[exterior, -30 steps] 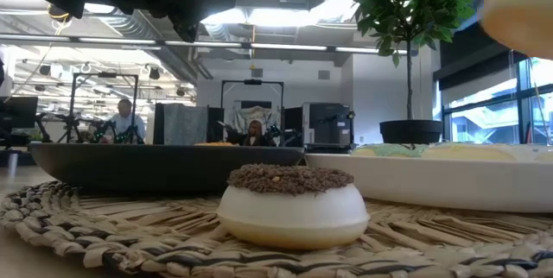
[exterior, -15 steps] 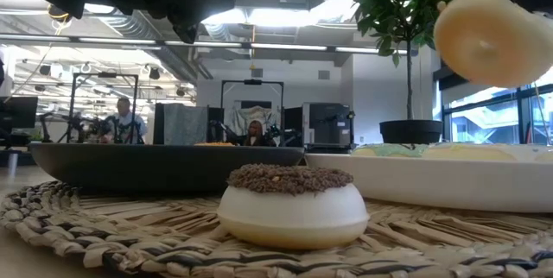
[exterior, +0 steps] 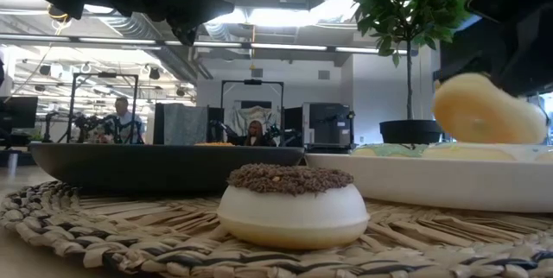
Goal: Pick & Place donuts
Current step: Put the big black donut into the white plate
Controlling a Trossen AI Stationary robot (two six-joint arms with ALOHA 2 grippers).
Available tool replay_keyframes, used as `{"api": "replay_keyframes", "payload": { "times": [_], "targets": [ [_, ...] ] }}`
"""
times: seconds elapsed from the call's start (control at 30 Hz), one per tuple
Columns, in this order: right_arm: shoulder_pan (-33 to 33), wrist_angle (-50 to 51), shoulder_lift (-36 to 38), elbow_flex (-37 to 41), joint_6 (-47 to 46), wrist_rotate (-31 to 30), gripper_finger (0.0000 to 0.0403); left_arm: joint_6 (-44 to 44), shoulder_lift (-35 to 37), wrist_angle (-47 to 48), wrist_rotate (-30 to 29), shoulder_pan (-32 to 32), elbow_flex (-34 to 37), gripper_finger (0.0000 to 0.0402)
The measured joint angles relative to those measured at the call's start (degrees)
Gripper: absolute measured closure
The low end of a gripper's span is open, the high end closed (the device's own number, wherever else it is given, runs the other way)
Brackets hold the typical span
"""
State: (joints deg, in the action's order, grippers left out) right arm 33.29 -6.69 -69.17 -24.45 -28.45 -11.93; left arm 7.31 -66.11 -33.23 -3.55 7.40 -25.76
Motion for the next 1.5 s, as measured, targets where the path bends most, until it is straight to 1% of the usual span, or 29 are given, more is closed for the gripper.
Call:
{"api": "replay_keyframes", "payload": {
  "times": [0.17, 0.4, 0.63, 0.9, 1.1, 1.5],
  "targets": [
    [-0.74, -3.09, 0.0, 1.6, -0.35, 0.89, 0.0388, 0.0, 0.0, 0.35, 0.02, 0.0, 0.0, 0.0288],
    [-0.89, -2.78, -0.04, 1.69, -2.1, 1.58, 0.0387, 0.0, 0.0, 0.47, 0.0, 0.0, 0.0, 0.0288],
    [-0.88, -2.66, -0.04, 1.69, -1.47, 1.21, 0.0368, 1.08, 0.0, 0.48, 0.53, 0.0, 0.0, 0.0287],
    [-0.87, -2.41, -0.04, 1.69, -1.28, 1.14, 0.0356, 1.09, 0.0, 0.48, 0.59, 0.0, 0.0, 0.0289],
    [-0.87, -1.78, -0.07, 1.69, -2.75, 1.47, 0.0334, 1.09, 0.0, 0.48, 0.59, 0.0, 0.0, 0.0288],
    [-0.87, -1.48, -0.07, 1.69, -2.71, 2.2, 0.0284, 2.42, 0.0, 0.5, 0.61, 0.0, 0.0, 0.0289]
  ]
}}
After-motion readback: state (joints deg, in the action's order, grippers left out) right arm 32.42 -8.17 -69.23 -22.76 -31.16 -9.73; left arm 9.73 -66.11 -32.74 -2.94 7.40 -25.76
